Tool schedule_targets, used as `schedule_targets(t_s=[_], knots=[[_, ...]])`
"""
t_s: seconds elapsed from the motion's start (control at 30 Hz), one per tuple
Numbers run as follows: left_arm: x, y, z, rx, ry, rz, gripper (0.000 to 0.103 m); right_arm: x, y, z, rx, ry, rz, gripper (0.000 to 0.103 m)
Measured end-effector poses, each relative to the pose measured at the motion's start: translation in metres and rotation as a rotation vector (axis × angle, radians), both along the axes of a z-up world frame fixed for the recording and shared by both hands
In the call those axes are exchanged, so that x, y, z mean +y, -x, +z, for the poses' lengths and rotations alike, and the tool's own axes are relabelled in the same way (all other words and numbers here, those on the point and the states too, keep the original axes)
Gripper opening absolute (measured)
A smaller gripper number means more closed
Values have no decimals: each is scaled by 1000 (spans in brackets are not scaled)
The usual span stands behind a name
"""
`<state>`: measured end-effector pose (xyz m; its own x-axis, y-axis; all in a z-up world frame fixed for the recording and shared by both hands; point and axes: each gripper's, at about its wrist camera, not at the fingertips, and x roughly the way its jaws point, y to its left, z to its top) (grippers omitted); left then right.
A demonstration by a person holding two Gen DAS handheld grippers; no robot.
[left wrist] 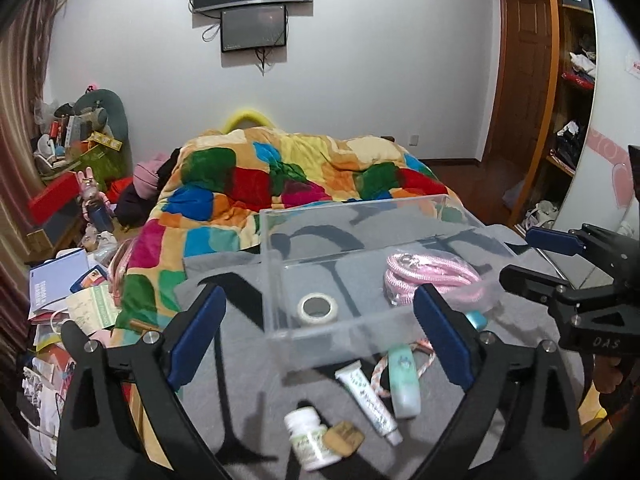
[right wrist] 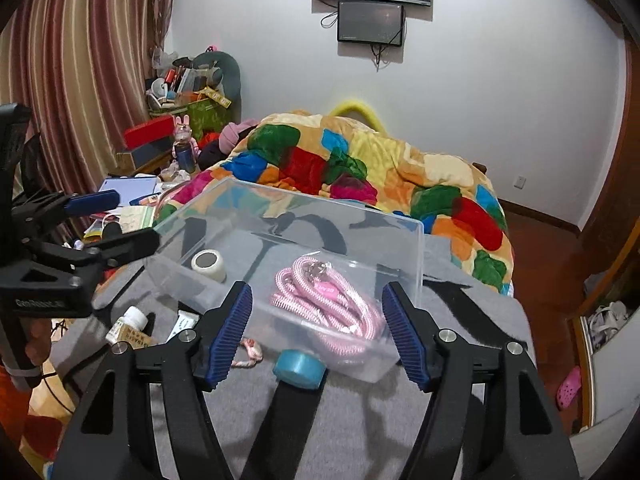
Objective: Organize objects
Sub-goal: 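Grasp the blue tape roll with the right gripper while the left moves to the pill bottle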
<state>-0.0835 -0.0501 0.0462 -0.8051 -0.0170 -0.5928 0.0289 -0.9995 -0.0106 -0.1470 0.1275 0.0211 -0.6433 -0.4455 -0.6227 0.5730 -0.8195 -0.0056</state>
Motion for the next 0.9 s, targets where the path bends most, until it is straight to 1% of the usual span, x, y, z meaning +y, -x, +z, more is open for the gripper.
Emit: schedule_targets(t_s=[0.13,0.37,0.5,0.6,0.67,0.73,0.8,0.87,0.9], knots=[[-4,-14,-12,-20,-17,-10,97,5,-6,-10,-19,8,-10,64],[-10,-39,-49,-87,-23,-14,96,12,-2,-46,-121,-3,-32,64],[-13,-59,-64,-121,-26,-39,84,13,7,-62,-174,1,-51,64],[-10,-66,-74,-146,-29,-64,81,7,13,-70,-203,-1,-55,64],[-8,-66,-80,-163,-24,-73,77,3,16,-73,-214,-5,-59,63],[-8,-64,-85,-181,-31,-74,67,-1,18,-73,-220,-5,-59,63],[-11,-60,-89,-194,-49,-69,60,-5,18,-73,-224,-8,-56,62],[-15,-60,-91,-198,-65,-60,56,-9,20,-74,-231,-18,-53,57],[-18,-60,-92,-199,-72,-53,55,-11,21,-76,-238,-21,-51,56]])
